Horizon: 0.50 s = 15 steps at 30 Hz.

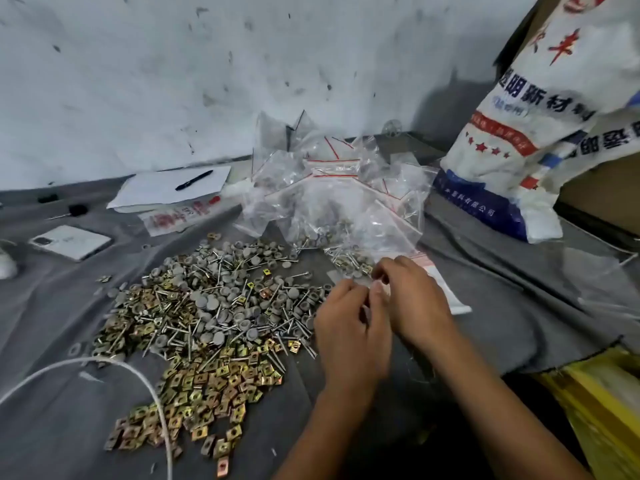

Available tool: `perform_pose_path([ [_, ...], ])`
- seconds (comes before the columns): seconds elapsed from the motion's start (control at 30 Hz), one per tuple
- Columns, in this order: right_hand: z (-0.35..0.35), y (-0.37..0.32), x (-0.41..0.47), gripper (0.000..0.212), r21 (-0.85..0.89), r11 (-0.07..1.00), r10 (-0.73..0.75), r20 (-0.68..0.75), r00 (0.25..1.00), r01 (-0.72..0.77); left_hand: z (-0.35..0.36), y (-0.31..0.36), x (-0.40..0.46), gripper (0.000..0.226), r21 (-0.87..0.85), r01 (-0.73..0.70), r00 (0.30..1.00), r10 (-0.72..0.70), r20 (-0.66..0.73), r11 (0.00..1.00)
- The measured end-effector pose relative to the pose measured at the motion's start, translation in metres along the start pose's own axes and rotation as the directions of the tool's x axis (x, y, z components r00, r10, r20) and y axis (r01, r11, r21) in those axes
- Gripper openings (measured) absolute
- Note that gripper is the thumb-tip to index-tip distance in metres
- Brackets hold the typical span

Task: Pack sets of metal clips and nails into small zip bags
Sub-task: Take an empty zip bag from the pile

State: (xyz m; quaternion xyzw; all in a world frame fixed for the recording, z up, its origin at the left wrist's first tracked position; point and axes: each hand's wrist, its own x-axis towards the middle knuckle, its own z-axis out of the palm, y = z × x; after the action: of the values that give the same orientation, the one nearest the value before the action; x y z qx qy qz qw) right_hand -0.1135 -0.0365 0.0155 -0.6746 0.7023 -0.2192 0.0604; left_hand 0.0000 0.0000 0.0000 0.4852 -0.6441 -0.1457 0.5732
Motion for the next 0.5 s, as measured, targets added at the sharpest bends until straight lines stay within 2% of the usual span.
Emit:
perform_pose_path([
  [0.07,0.004,-0.001,0.008,0.032,-0.149,0.989,0.035,0.087,0.996,-0.021,0.007,-0.008,0.013,0.041,-0.007,0.045,0.999,-0.045,-0.004,0.999],
  [0.1,0.007,0.0,0.012,0.03,-0.166,0.986,0.043,0.104,0.994,-0.025,0.009,-0.016,0.019,0.041,0.0,0.047,0.999,-0.047,-0.01,0.999],
  [0.2,0.011,0.003,0.018,0.013,-0.164,0.985,0.069,0.095,0.993,-0.052,0.002,-0.037,0.028,0.041,0.024,0.007,1.0,-0.006,-0.012,1.0],
  [0.27,0.013,0.008,0.022,0.012,-0.127,0.989,0.087,0.062,0.994,-0.078,-0.006,-0.048,0.031,0.039,0.055,0.0,1.0,0.0,-0.005,0.999],
  [0.33,0.013,0.015,0.027,0.023,-0.101,0.985,0.137,-0.041,0.99,-0.14,-0.01,-0.056,0.04,0.039,0.068,0.008,1.0,-0.009,0.008,0.998],
  [0.4,0.012,0.026,0.031,0.054,-0.189,0.95,0.235,-0.087,0.968,-0.248,-0.009,-0.06,0.044,0.04,0.097,-0.002,0.999,-0.002,0.039,0.995],
  [0.43,0.011,0.031,0.033,0.063,-0.193,0.932,0.297,-0.076,0.952,-0.306,-0.007,-0.06,0.045,0.04,0.123,-0.021,0.998,0.012,0.068,0.992],
  [0.47,0.01,0.033,0.035,0.062,-0.144,0.929,0.336,-0.056,0.94,-0.34,-0.005,-0.06,0.046,0.038,0.15,-0.046,0.993,0.03,0.11,0.988],
  [0.5,0.009,0.034,0.037,0.05,-0.069,0.937,0.341,-0.045,0.939,-0.343,-0.002,-0.058,0.048,0.035,0.174,-0.084,0.985,0.055,0.164,0.981],
])
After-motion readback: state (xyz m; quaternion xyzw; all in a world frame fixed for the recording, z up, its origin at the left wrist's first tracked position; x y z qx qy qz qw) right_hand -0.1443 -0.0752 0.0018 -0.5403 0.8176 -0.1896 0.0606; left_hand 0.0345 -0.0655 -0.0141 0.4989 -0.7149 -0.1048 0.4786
